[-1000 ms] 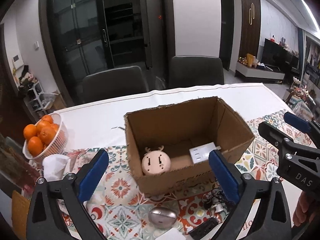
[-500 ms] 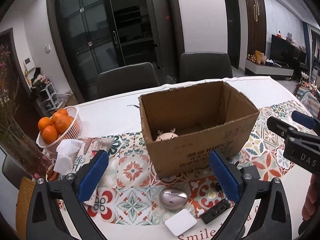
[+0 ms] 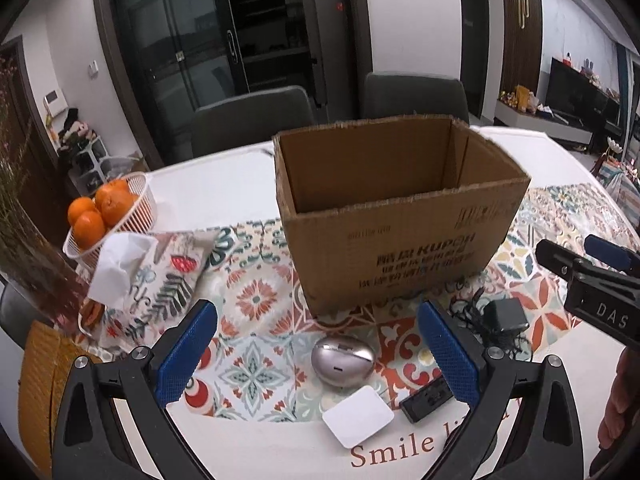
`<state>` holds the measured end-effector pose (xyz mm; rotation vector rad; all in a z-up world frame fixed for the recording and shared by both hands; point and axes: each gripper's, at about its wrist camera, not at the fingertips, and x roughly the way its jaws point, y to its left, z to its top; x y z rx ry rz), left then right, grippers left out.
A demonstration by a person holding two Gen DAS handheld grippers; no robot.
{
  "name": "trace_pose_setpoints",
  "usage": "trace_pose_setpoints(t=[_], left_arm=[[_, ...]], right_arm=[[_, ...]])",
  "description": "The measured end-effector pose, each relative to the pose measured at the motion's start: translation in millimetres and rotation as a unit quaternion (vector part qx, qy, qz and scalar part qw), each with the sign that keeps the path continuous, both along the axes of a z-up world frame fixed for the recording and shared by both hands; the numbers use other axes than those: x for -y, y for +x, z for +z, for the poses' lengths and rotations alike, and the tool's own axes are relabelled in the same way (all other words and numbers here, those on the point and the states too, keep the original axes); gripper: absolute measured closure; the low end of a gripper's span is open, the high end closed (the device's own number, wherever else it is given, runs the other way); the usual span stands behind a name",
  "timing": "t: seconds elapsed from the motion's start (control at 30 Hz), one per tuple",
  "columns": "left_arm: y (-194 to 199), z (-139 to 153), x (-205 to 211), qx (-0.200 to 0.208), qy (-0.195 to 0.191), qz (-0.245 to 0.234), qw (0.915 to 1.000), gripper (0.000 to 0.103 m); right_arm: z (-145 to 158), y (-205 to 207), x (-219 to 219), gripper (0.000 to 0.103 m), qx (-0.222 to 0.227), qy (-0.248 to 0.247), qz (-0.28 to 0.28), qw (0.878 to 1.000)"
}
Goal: Organize rigid objects
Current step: 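Move both grippers back toward the silver egg case and black adapter, then grasp the silver egg case with the left gripper while the right grasps the black adapter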
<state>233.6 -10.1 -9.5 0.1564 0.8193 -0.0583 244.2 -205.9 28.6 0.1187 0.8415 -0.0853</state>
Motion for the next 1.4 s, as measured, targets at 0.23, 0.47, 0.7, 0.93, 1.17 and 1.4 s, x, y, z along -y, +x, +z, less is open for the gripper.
trace_pose_setpoints(t=[0.23,0.47,0.7,0.93,1.17,1.4], left_arm=[[7.8,-28.1,-1.1,-0.039,-0.001,0.008,0.9992,0.001],[22.1,-57.9,-2.2,-0.087,-0.012,0.012,0.996,0.001],[32.0,-78.6,0.1,-0.116,-0.014,0.015,0.993,0.001],[40.6,-95.2,0.5,-0.132,-0.011,0.02,0.991,0.001],[50.0,-117.1,0.7,-0.153,-0.013,0.021,0.9879,0.001],[59.4,-131.2,3.8,-0.166,-0.021,0.02,0.9857,0.005]], right_arm=[[-24.8,6.1,4.0,0.022,-0.042,-0.001,-0.011,0.999],[-51.2,16.4,4.1,0.022,-0.086,0.011,-0.016,0.996],[-70.9,24.0,6.7,0.022,-0.114,0.019,-0.025,0.993],[-90.0,29.1,7.3,0.022,-0.138,0.033,-0.029,0.989],[-106.3,32.0,7.8,0.022,-0.156,0.028,-0.035,0.987],[-116.1,36.3,10.8,0.022,-0.164,0.023,-0.04,0.985]])
